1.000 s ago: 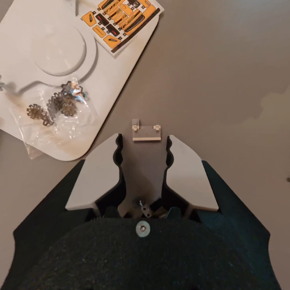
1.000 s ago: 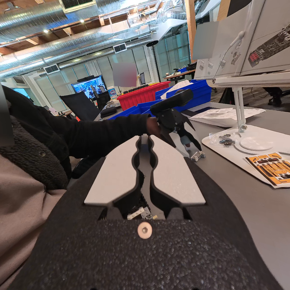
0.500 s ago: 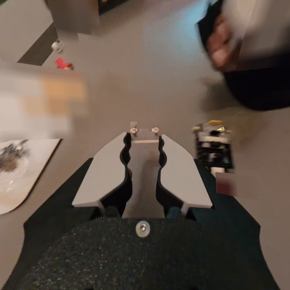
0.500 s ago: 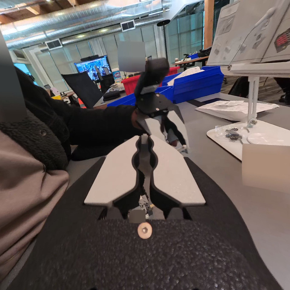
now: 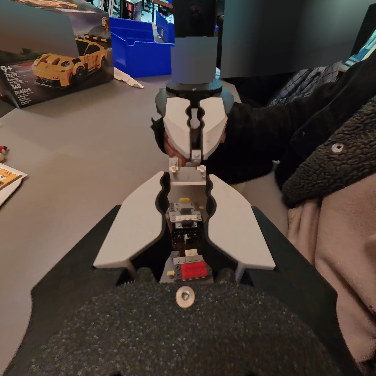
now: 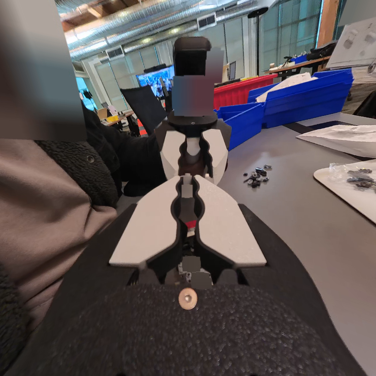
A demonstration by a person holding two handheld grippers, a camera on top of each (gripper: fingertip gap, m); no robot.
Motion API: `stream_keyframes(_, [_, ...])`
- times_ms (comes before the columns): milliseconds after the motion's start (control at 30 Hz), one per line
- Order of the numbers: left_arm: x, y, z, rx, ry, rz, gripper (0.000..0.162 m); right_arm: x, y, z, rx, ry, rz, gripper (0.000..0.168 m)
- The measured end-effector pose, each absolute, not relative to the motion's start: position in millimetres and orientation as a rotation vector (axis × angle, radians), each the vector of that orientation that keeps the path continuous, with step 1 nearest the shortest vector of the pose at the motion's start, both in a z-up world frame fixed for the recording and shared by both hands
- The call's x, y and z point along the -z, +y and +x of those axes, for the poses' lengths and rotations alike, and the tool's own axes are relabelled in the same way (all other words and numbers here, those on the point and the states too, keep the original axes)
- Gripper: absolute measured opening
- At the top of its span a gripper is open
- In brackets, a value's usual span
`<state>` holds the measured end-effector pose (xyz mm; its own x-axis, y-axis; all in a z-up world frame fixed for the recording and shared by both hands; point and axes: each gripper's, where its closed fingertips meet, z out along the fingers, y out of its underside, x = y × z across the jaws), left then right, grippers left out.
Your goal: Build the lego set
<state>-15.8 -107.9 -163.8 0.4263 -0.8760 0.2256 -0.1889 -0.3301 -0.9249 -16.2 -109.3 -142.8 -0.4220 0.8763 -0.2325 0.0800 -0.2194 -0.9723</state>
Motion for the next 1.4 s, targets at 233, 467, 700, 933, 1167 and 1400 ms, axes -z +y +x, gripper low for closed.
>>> stream_keyframes(233, [168,-108,-16,0.994,0.913,-1.795,0.034,152,-114,-15,-1.688,-1.526,-1.184,0.007])
stream_keyframes(467, [174,-107,-17,1.017,0.899,-1.810,0.034,158,-115,-15,-1.634,-1.581,-1.216,0.007])
stream_keyframes(700, [177,-106,-19,1.002,0.885,-1.823,0.033,162,-114,-16,-1.576,-1.603,-1.226,0.007])
stream_keyframes(933, [184,-102,-21,0.966,0.882,-1.838,0.032,170,-111,-18,-1.473,-1.643,-1.249,0.007])
stream_keyframes(1167, [190,-98,-23,0.911,0.885,-1.856,0.033,175,-105,-20,-1.434,-1.635,-1.281,0.007])
stream_keyframes(1400, [195,-95,-23,0.883,0.889,-1.861,0.033,179,-102,-20,-1.417,-1.634,-1.316,0.007])
